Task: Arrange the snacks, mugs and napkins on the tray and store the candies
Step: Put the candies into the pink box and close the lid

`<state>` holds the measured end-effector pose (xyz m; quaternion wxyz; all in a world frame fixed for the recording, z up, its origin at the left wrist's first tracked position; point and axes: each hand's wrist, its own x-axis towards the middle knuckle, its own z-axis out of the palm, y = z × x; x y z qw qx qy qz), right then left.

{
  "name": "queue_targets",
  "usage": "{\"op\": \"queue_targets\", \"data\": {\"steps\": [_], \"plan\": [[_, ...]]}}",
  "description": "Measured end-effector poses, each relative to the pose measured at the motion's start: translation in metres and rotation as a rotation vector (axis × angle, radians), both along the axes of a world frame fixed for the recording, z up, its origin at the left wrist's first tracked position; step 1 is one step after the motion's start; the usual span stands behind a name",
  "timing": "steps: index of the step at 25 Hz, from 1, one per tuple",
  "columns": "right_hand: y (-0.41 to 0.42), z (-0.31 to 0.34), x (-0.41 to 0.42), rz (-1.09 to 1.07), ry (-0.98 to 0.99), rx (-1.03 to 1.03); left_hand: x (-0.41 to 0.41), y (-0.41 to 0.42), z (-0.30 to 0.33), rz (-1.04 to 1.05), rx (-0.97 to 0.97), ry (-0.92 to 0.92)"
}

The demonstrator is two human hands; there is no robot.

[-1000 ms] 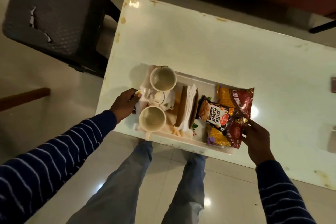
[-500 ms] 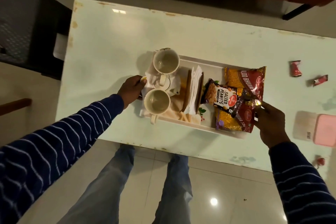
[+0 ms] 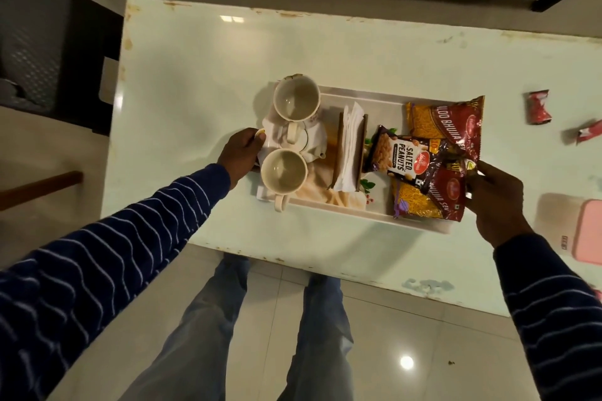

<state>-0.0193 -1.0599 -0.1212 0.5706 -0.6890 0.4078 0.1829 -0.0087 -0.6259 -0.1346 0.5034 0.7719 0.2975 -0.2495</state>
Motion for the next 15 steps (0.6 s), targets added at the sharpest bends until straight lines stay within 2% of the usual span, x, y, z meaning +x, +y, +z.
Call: {"op": "queue_targets", "data": {"steps": [12, 15], "plan": [[0.001, -0.007, 0.007, 0.064, -0.057, -0.084, -0.009, -0.016, 0.000, 0.216, 0.010, 0.040], [-0.002, -0.006, 0.000, 0.147, -0.131, -0.245, -0.015, -0.021, 0.002, 0.335, 0.083, 0.011]]}}
